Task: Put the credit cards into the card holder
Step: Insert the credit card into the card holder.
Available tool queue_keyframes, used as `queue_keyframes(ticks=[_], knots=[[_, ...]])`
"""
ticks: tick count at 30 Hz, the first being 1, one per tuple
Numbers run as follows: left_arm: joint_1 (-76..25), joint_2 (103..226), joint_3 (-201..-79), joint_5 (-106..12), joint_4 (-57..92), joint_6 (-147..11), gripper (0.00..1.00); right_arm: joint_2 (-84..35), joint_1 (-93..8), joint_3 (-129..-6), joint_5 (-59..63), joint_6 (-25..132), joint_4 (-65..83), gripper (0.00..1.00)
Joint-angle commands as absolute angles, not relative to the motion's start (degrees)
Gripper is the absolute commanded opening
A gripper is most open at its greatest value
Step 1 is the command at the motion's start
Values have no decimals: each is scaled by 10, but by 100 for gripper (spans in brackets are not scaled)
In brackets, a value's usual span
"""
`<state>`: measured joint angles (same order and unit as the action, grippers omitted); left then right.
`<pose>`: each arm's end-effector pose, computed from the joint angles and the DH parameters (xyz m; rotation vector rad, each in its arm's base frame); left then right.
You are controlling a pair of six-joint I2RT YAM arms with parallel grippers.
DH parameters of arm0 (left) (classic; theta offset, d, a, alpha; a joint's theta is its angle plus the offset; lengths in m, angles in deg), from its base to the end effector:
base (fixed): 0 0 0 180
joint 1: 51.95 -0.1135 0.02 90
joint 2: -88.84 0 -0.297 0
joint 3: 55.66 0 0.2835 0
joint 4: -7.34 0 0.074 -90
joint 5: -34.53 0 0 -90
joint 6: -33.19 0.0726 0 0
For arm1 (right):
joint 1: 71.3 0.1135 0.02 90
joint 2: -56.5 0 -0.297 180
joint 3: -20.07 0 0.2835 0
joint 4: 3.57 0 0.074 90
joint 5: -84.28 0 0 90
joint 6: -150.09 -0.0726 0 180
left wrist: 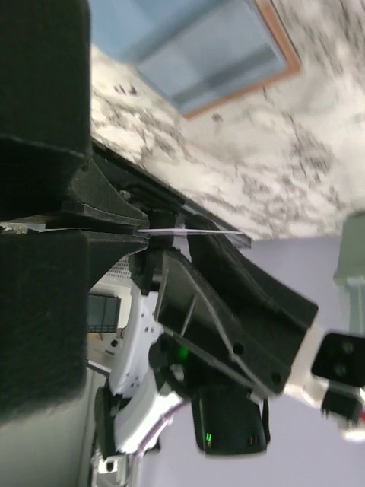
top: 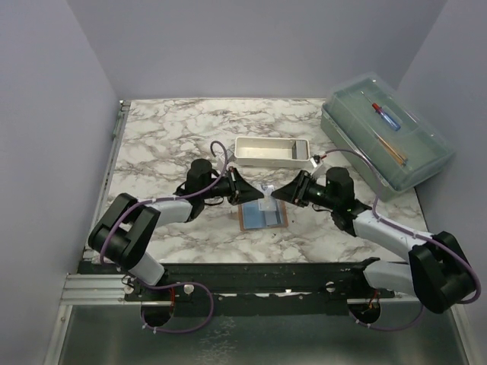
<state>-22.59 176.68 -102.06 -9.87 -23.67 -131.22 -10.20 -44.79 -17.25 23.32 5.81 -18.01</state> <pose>0.2744 -0.2139 0.2001 -0.1230 2.1775 -1.8828 0.2370 0.1576 0.2118 0.0945 2.0549 1.4023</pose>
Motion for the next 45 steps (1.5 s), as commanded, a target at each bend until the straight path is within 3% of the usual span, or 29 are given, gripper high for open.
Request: queue_keyframes(ticks=[1,8,13,18,31,45], knots=[[-226,1796,-1015,-120,-121,-1226,0,-161,-450,-206,220,137,-58,37],[-222,1827,-1058,-146,49,-1115,0,-260,-450,-228,208,166,-38,36],[-215,1859,-1065,-145,53,-1107,0,-281,-450,-239,170,184,-2,20],[-214,1876,-1072,-148,53,-1105,0,-295,-450,-240,147,193,15,12],[-213,1908,-1087,-142,45,-1099,0,-316,-449,-234,148,193,4,6],[-203,1851,-1084,-154,51,-1098,0,-324,-450,-233,146,196,3,5]])
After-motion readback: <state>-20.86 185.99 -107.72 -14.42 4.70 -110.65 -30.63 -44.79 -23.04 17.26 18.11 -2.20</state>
